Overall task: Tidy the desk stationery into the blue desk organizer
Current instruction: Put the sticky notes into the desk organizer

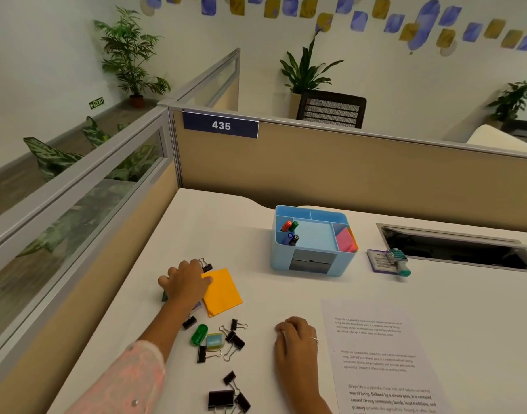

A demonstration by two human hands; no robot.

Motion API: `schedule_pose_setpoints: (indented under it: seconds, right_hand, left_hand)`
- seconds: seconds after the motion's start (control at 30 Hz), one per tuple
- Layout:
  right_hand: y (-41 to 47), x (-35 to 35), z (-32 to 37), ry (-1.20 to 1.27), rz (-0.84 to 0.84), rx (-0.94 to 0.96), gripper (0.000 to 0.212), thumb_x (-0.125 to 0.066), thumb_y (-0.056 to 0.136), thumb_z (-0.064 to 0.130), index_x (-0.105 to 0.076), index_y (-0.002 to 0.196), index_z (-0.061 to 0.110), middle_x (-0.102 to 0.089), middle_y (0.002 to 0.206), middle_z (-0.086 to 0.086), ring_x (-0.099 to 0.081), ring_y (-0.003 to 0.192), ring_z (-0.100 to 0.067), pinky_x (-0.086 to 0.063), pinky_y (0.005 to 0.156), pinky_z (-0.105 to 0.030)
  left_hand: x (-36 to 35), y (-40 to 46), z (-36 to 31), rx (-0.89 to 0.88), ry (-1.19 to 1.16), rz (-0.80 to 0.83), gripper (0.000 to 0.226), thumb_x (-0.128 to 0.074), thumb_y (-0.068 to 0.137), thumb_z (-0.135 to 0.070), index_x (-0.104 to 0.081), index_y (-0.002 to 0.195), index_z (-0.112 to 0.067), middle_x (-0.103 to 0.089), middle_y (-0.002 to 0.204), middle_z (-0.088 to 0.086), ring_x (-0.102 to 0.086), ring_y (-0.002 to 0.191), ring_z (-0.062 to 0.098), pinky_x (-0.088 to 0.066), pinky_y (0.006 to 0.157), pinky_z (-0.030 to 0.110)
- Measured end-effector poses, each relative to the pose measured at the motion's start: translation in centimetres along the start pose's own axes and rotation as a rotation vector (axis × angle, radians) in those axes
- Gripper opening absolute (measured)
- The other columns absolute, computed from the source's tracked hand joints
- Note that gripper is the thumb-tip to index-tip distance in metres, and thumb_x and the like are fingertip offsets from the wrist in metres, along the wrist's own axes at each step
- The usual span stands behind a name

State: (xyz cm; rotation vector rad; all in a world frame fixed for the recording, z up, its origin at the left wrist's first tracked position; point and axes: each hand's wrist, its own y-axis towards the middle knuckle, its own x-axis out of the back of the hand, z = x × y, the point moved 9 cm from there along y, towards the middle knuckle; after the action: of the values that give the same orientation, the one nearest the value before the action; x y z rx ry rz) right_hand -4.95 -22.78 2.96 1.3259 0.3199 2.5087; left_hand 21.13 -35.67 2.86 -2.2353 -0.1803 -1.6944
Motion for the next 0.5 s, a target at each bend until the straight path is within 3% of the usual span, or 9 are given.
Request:
schedule_pose_setpoints:
  seconds: [0.1, 0.23, 0.33, 0.43, 0.5]
  right_hand:
    - [0.0, -0.1, -0.1, 0.011, 0.010, -0.006, 0.018, -0.070, 0.073, -0.002, -0.069, 0.082, 0.014, -0.061, 0.092, -0.001, -0.055, 0.083, -0.022, -0.041, 0.069, -0.029]
    - [-0.1, -0.3, -0.3, 0.019, 0.032, -0.018, 0.016, -0.066, 0.076, -0.001, -0.068, 0.083, 0.014, -0.059, 0.093, 0.000, -0.052, 0.084, -0.021, -0.037, 0.072, -0.027]
    - [0.1, -0.4, -0.7, 0.082, 0.090, -0.070, 0.015, -0.063, 0.081, 0.000, -0.069, 0.086, 0.013, -0.059, 0.096, 0.000, -0.052, 0.088, -0.021, -0.035, 0.075, -0.027]
    - [0.6, -0.2, -1.6, 0.366, 0.166, -0.297, 0.009, -0.061, 0.090, 0.019, -0.066, 0.097, 0.019, -0.062, 0.101, 0.004, -0.058, 0.098, -0.016, -0.042, 0.083, -0.025]
    - [0.7, 0.0, -1.4, 0.642, 0.208, -0.489, 0.023, -0.057, 0.090, 0.038, -0.065, 0.104, 0.021, -0.067, 0.103, 0.007, -0.061, 0.100, -0.010, -0.047, 0.087, -0.026]
  left_hand:
    - [0.8, -0.2, 0.0, 0.006, -0.150, -0.056, 0.017, -0.054, 0.090, -0.038, -0.057, 0.094, -0.022, -0.064, 0.102, 0.003, -0.052, 0.099, 0.025, -0.028, 0.083, 0.038]
    - [3.0, -1.5, -0.2, -0.024, -0.407, -0.145, 0.016, -0.056, 0.091, -0.033, -0.056, 0.084, -0.019, -0.064, 0.085, 0.001, -0.054, 0.080, 0.021, -0.024, 0.080, 0.036]
    - [4.6, -3.2, -0.8, -0.124, -0.680, -0.143, 0.013, -0.062, 0.088, -0.025, -0.057, 0.083, -0.013, -0.060, 0.076, 0.001, -0.057, 0.077, 0.024, -0.040, 0.077, 0.036]
    - [6.2, -5.9, -1.6, -0.230, -0.876, -0.154, 0.012, -0.065, 0.086, -0.017, -0.057, 0.080, -0.011, -0.060, 0.068, 0.002, -0.061, 0.065, 0.019, -0.046, 0.059, 0.027]
    - [6.5, -7.7, -1.8, -0.249, -0.947, -0.167, 0.012, -0.066, 0.085, -0.016, -0.057, 0.078, -0.013, -0.062, 0.067, 0.001, -0.063, 0.061, 0.011, -0.046, 0.055, 0.020]
